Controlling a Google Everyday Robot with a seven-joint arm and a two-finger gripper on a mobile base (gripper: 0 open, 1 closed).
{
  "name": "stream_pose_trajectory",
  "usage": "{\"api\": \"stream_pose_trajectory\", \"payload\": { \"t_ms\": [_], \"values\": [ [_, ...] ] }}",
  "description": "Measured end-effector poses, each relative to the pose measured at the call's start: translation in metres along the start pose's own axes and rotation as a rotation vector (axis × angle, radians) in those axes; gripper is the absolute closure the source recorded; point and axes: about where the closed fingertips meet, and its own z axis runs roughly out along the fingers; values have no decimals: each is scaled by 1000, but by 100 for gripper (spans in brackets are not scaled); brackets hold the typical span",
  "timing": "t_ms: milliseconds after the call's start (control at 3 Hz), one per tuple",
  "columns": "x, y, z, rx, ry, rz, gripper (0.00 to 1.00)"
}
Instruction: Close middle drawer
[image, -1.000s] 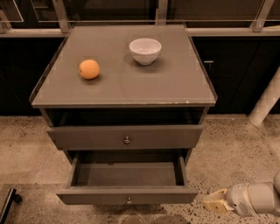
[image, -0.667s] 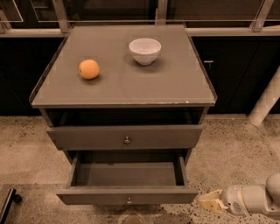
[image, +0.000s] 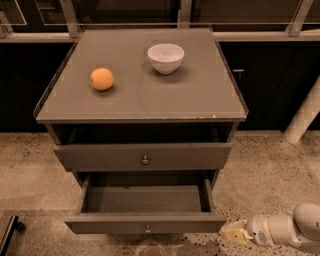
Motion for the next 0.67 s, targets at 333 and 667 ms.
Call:
{"api": "stream_pose_trajectory", "payload": {
  "t_ms": [333, 667],
  "values": [
    [-5, -9, 15, -10, 8, -3, 100],
    [-14, -15, 29, -19, 20, -12, 100]
  ]
}}
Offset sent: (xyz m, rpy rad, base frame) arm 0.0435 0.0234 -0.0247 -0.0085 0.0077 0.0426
